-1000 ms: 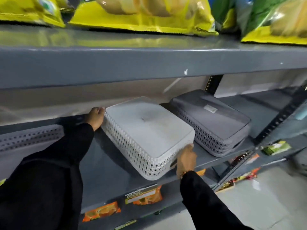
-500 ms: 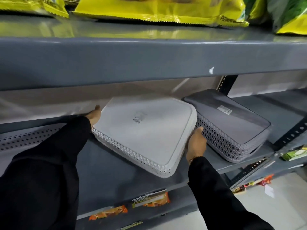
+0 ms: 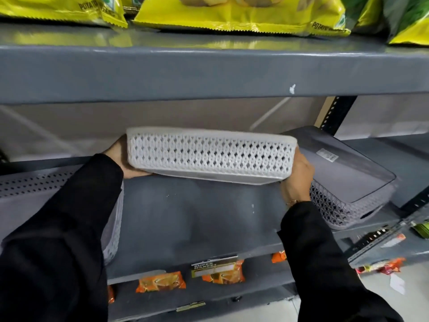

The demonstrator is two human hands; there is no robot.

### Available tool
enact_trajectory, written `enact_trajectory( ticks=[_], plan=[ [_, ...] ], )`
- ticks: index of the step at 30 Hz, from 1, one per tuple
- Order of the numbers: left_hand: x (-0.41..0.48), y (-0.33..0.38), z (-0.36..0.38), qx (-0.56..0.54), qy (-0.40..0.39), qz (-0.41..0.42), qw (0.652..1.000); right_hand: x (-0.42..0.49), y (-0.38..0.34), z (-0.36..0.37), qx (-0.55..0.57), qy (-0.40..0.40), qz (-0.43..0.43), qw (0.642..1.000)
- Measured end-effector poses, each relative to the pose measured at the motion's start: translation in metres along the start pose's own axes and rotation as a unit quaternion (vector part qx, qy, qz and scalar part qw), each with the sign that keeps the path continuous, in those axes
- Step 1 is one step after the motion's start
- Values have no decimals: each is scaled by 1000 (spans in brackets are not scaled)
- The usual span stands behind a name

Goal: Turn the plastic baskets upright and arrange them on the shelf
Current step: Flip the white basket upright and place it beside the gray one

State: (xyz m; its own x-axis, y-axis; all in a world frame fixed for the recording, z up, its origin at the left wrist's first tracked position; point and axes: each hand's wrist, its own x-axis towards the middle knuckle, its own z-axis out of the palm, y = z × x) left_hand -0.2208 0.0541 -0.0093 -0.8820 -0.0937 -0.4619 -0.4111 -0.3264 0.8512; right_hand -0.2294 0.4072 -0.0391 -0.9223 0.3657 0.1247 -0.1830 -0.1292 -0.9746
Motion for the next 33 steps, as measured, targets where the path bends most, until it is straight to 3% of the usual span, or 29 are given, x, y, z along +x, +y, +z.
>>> enact_trajectory(
  ticks=[3,7,14,17,21,24,33],
  plan=[
    [-9,-5,4,82,51,28,995,-1,-4,-17,64,-37,76,994],
    [-30,-8,1,207,84,11,975,-7,-7,-40,59,-61,135,987],
    [-62,-27,-4,410,211,-10,887,-20,-3,-51,-145,-123,116,975],
    [-74,-39,-1,508,256,-14,822,-20,8,-51,-222,-131,117,959],
    [-87,-57,14,663,300,-19,686,-26,20,-55,-263,-110,119,951],
    [-87,-66,22,703,334,-2,628,-23,21,-57,-269,-119,127,947],
    [-93,-81,47,717,380,11,584,-24,22,-65,-263,-132,112,949]
  ],
)
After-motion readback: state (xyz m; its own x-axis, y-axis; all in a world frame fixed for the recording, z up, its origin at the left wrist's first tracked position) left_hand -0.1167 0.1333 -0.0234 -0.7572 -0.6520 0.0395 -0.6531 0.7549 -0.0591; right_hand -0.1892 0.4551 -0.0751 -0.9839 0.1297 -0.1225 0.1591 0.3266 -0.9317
